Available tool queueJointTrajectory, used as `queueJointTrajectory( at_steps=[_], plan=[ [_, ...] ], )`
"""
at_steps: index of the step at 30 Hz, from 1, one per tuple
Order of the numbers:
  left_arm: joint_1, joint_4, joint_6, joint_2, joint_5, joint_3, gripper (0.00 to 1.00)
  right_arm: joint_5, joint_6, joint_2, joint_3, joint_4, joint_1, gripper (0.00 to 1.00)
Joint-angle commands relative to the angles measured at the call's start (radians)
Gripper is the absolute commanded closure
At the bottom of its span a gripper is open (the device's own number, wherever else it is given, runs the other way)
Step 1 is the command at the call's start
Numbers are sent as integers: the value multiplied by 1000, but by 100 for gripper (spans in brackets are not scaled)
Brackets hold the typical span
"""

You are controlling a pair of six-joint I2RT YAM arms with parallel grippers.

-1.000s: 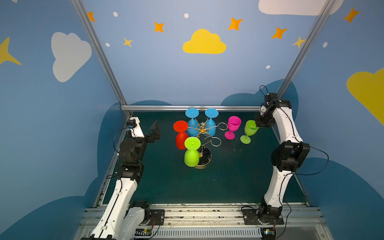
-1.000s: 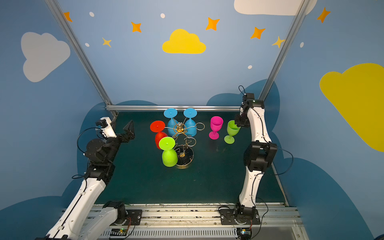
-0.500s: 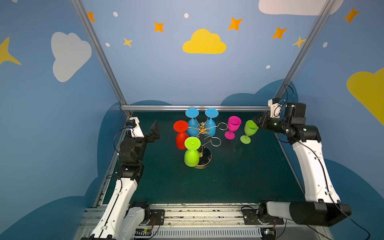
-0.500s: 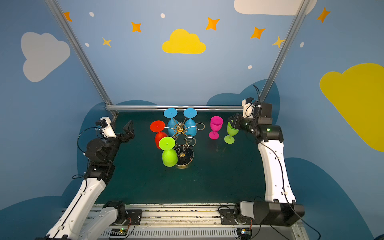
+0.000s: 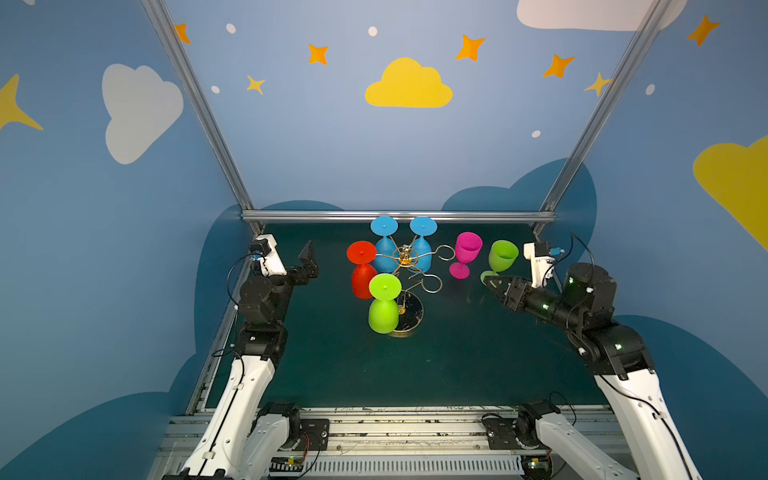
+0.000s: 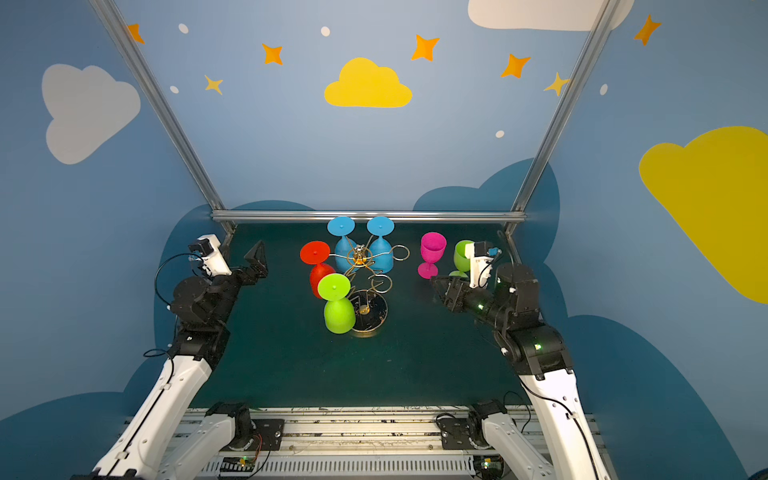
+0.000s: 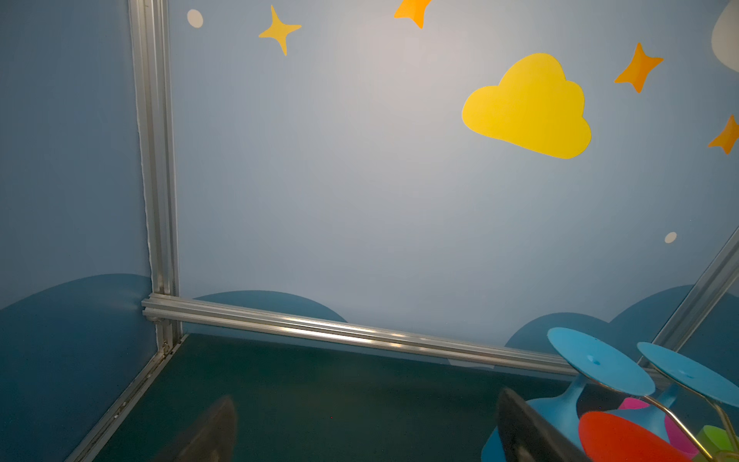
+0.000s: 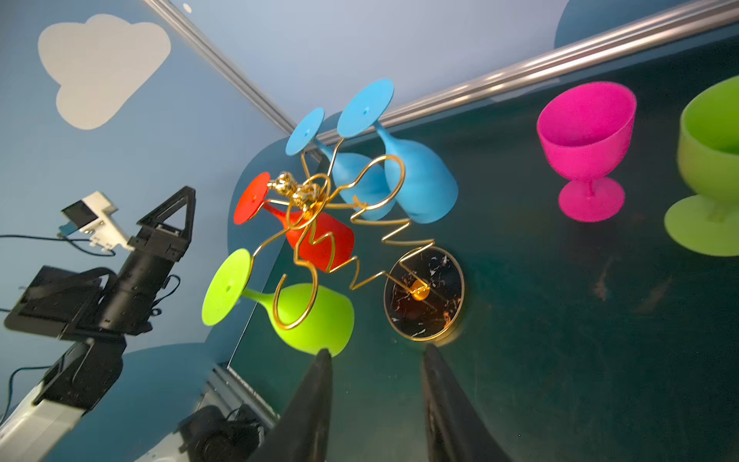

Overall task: Take the wine glass off the wine glass rack
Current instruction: 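Move the right gripper toward the lime-green glass hanging on the rack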

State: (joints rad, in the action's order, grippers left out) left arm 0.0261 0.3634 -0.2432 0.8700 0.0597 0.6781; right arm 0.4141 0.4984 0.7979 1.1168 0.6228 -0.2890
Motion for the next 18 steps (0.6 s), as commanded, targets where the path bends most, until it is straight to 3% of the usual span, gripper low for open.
queueJointTrajectory(
  at_steps=[1, 6, 18],
  plan=[
    [-5, 1, -16, -2, 4, -1, 0, -41, 71, -52, -36, 18, -57, 64],
    [-9, -8, -30, 0, 23, 1, 0, -109, 159, -102, -129, -26, -194, 67],
    [-11, -12, -26, -18, 64, -4, 0, -517, 172, -1, -136, -130, -692, 67]
  ],
)
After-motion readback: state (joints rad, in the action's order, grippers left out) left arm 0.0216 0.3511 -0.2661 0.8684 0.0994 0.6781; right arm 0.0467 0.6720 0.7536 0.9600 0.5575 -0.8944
